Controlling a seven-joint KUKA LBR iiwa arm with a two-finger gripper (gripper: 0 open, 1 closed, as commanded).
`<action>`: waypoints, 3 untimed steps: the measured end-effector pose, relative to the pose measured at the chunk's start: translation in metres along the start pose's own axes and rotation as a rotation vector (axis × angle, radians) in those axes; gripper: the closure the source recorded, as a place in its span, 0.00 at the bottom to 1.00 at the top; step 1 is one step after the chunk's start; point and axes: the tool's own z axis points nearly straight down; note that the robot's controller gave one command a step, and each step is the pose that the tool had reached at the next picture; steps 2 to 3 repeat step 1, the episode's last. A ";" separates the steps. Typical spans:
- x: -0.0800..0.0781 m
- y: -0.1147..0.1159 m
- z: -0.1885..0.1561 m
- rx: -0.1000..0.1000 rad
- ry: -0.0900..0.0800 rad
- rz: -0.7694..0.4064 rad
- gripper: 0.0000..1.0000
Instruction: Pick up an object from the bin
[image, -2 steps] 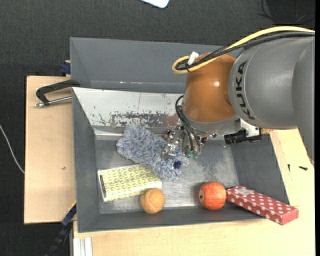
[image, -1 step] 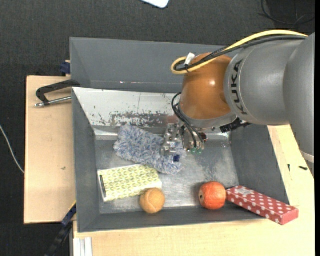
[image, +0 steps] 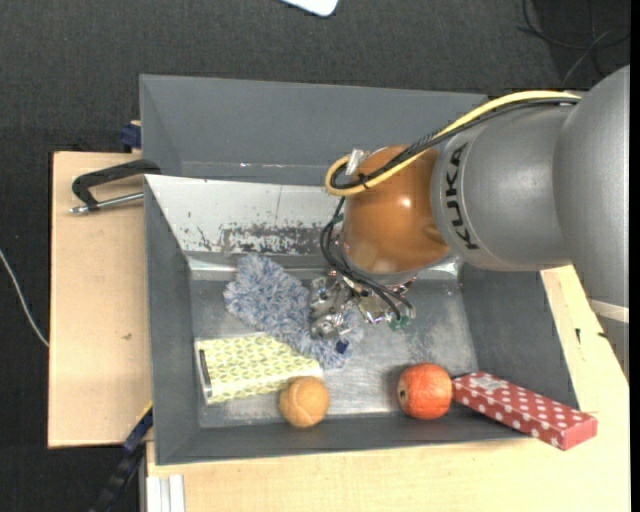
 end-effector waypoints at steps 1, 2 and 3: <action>0.000 -0.002 0.003 -0.004 0.004 0.245 1.00; 0.000 -0.002 0.003 -0.004 0.004 0.245 1.00; 0.000 -0.002 0.003 -0.004 0.004 0.245 1.00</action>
Offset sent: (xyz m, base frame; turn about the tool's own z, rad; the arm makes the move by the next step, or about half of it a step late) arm -0.0058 -0.0052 0.1190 0.0368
